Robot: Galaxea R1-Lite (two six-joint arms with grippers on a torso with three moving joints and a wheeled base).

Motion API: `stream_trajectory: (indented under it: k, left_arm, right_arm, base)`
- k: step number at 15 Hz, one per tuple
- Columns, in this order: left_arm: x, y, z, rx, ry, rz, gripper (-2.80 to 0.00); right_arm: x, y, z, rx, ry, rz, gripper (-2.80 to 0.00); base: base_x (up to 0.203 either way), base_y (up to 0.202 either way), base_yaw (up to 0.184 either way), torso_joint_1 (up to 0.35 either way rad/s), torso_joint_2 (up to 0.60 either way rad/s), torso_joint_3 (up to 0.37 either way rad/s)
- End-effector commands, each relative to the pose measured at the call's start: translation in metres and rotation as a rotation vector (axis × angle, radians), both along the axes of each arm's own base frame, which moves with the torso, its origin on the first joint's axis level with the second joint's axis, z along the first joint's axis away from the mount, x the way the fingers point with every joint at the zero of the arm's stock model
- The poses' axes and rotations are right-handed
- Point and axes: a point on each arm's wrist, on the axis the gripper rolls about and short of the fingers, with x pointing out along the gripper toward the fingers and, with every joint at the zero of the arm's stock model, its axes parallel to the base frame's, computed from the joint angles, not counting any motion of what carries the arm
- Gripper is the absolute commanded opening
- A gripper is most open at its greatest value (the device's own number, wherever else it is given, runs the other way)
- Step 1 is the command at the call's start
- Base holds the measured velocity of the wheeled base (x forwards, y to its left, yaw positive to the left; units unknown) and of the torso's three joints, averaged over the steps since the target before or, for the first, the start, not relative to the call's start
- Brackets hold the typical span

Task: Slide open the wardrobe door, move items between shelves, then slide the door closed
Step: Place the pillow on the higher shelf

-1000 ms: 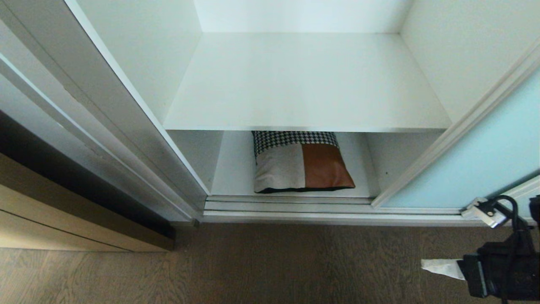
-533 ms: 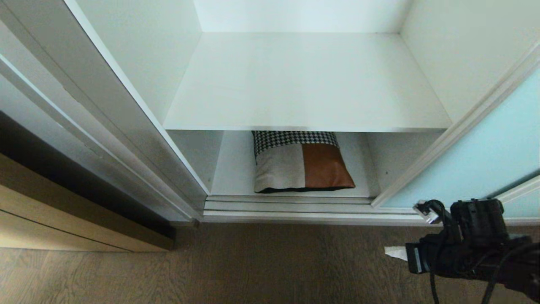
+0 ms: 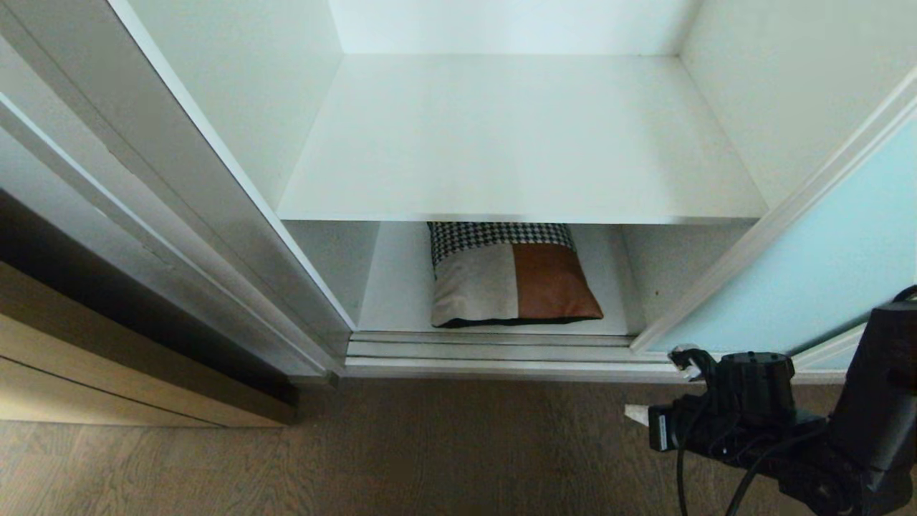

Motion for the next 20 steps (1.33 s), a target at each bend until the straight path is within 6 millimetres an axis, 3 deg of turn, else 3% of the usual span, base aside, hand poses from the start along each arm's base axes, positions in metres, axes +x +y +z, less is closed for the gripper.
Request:
stream_trajectory:
  k: [1,6,11,13,15,17,20]
  left_arm:
    - [0.000,0.000,0.000,0.000,0.002,0.000,-2.80]
    - [0.000,0.000,0.000,0.000,0.003,0.000,-2.80]
    - [0.000,0.000,0.000,0.000,0.002,0.001,-2.80]
    - [0.000,0.000,0.000,0.000,0.002,0.000,-2.80]
    - [0.000,0.000,0.000,0.000,0.001,0.000,-2.80]
    - [0.000,0.000,0.000,0.000,0.003,0.000,-2.80]
    - [0.000,0.000,0.000,0.000,0.002,0.000,-2.80]
  right_arm:
    - [-0.009,0.007,-0.005,-0.014,0.005,0.010,-2.80]
    - [-0.028,0.004,-0.005,-0.045,-0.052,-0.047,-2.80]
    - [-0.029,-0.003,-0.035,-0.075,-0.037,-0.112,-2.80]
    - [-0.039,0.011,-0.040,-0.066,0.008,-0.109,-2.80]
    - [-0.043,0.016,-0.032,-0.037,0.002,-0.147,-2.80]
    - [-0.037,0.015,-0.026,-0.030,-0.036,-0.157,-2.80]
    - [-0.018,-0.003,-0.022,-0.047,-0.106,-0.214,-2.80]
  base:
    - [0.000,0.000,0.000,0.000,0.00,0.000]
    - [0.000,0.000,0.000,0.000,0.00,0.000]
    - [0.000,0.000,0.000,0.000,0.00,0.000]
    - [0.000,0.000,0.000,0.000,0.00,0.000]
    - [0.000,0.000,0.000,0.000,0.00,0.000]
    - [0.000,0.000,0.000,0.000,0.00,0.000]
    - [0.000,0.000,0.000,0.000,0.00,0.000]
